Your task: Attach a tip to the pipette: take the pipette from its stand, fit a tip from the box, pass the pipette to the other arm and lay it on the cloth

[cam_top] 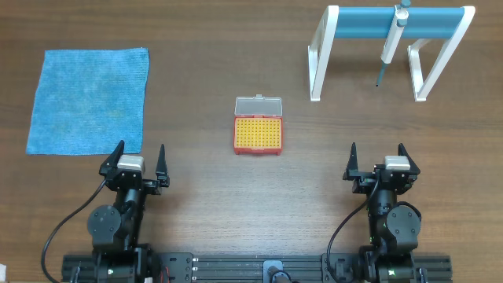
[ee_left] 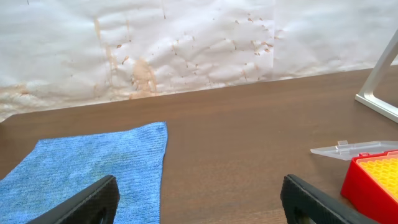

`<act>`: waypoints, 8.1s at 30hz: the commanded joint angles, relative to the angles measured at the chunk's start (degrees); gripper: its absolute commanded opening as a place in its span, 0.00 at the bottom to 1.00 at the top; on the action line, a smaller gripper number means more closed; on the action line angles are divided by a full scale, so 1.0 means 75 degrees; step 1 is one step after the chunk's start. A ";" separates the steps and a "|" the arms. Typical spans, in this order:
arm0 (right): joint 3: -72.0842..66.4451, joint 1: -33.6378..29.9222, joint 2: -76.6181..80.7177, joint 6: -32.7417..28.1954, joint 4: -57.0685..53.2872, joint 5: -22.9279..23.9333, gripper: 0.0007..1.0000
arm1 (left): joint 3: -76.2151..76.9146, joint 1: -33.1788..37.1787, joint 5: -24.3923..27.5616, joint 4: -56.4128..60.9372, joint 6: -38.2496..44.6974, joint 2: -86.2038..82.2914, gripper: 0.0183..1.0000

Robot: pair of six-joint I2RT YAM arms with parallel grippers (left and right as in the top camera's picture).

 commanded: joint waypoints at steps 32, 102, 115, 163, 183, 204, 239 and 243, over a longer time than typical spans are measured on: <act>-0.0015 0.0035 0.0265 -0.0079 0.0058 -0.0274 0.98 | -0.0026 -0.0026 -0.0032 -0.0029 0.0085 -0.0041 0.84; 0.2500 0.4360 1.1771 0.0586 1.0555 -0.1072 0.07 | -0.0026 -0.0026 -0.0032 -0.0029 0.0085 -0.0041 0.84; 0.3005 0.4558 1.3097 0.0749 1.1103 -0.0822 0.07 | -0.0026 -0.0026 -0.0032 -0.0029 0.0085 -0.0041 0.84; 0.2973 0.4558 1.3429 0.0699 1.0754 -0.0933 0.07 | -0.0026 -0.0026 -0.0032 -0.0029 0.0085 -0.0041 0.84; 0.2696 0.4558 1.3458 0.0702 0.9448 -0.1274 0.07 | -0.0026 -0.0026 -0.0032 -0.0029 0.0087 -0.0041 0.84; 0.3756 0.4083 1.1450 0.0694 0.7953 -0.1274 0.07 | -0.0026 -0.0026 -0.0032 -0.0032 0.0085 -0.0041 0.84; 0.7335 0.4421 0.9247 0.5348 -0.1530 -0.7146 0.07 | 0.1515 0.0131 0.6566 0.3381 -1.1645 0.2873 0.83; 0.7335 0.4421 0.9247 0.5132 -0.1527 -0.7303 0.08 | 0.4290 0.0111 0.9320 0.3596 -0.9862 0.6700 0.83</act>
